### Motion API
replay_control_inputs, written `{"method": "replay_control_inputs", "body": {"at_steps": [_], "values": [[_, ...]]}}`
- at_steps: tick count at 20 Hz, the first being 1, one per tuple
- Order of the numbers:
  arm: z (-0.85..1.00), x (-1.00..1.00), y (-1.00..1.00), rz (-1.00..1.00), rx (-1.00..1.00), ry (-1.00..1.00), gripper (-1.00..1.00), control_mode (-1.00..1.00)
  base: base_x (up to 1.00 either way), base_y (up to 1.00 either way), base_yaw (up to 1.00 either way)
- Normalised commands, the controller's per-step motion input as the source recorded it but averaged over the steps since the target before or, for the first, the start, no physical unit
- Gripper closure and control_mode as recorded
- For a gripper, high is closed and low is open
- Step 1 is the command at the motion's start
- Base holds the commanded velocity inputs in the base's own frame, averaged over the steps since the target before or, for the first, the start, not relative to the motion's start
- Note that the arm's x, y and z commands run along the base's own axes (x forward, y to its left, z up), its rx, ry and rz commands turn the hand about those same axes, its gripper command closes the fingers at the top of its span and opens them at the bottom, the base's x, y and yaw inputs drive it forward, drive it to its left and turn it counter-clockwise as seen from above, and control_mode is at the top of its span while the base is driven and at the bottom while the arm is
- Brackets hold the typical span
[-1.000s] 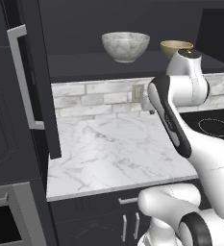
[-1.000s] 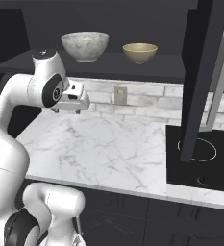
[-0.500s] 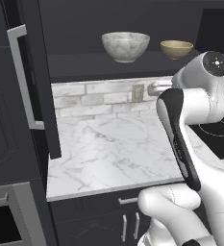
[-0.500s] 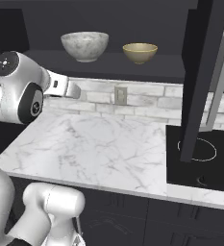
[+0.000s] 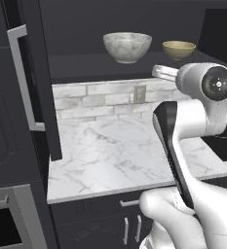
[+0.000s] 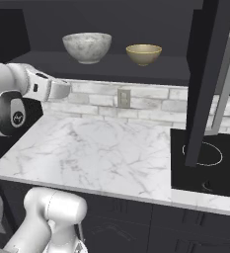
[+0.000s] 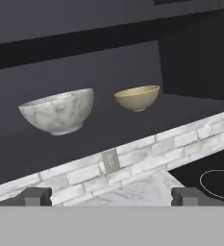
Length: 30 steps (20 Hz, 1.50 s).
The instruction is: Take the smaller bowl and place it next to the appetizer plate on the dining counter , and place the larger bowl next to the plate with cooked food.
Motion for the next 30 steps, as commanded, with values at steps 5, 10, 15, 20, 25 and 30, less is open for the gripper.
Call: {"method": "replay_control_inputs", "body": {"at_steps": [5,10,15,20,25,30], "values": [[0.59,-0.37,0.00,-0.01,0.27,-0.14,-1.00,-1.00,0.00,0.00,0.00],[0.31,-0.12,0.00,0.16,0.22,0.00,-1.00,-1.00,0.00,0.00,0.00],[0.09,0.06,0.00,0.25,0.14,0.04,-1.00,-1.00,0.00,0.00,0.00],[0.01,0.17,0.00,0.10,0.03,0.01,-1.00,-1.00,0.00,0.00,0.00],[0.11,0.28,0.02,0.06,0.00,0.01,-1.00,-1.00,0.00,0.00,0.00],[0.17,0.43,0.04,0.01,0.00,0.03,-1.00,-1.00,0.00,0.00,0.00]]}}
